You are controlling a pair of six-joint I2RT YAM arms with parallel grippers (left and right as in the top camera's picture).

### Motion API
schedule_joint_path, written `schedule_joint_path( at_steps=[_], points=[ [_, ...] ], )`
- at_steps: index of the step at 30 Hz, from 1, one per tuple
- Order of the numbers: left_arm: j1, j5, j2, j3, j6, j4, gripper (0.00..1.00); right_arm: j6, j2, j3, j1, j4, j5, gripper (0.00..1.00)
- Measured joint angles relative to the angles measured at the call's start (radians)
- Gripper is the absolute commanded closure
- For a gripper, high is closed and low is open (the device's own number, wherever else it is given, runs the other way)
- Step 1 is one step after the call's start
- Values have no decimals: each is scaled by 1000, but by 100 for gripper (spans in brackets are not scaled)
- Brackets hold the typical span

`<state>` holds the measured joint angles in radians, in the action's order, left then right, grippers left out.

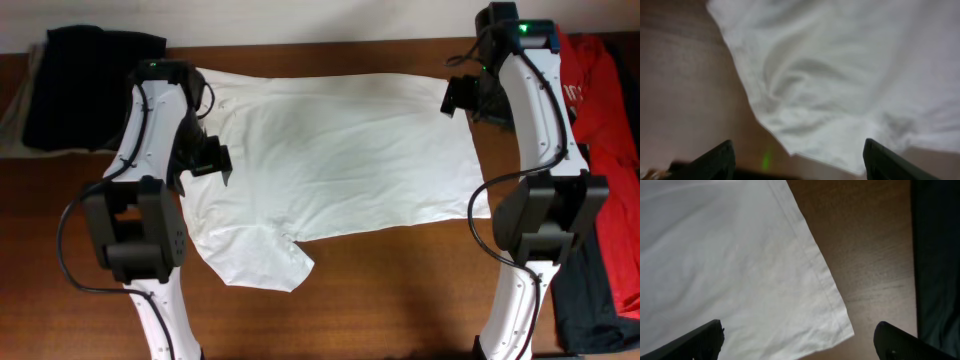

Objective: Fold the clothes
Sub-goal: 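Lower the T-shirt flat with both grippers and release, pulling back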

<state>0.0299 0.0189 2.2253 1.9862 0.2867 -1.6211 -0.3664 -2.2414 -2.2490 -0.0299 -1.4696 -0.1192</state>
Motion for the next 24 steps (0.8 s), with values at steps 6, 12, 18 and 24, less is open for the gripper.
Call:
schedule_joint_path(
  at_steps=[6,12,18,24],
  points=[
    [-32,21,3,-207,-6,238,99,4,3,158,0,134,-14,89],
    [-35,32,3,-338,-7,407,99,3,3,302,0,261,-14,93],
    [-153,56,-2,-354,-7,392,99,3,4,404,0,326,-14,96],
    [-229,0,-2,-359,-7,375,94,-26,3,500,0,315,33,96]
  ],
)
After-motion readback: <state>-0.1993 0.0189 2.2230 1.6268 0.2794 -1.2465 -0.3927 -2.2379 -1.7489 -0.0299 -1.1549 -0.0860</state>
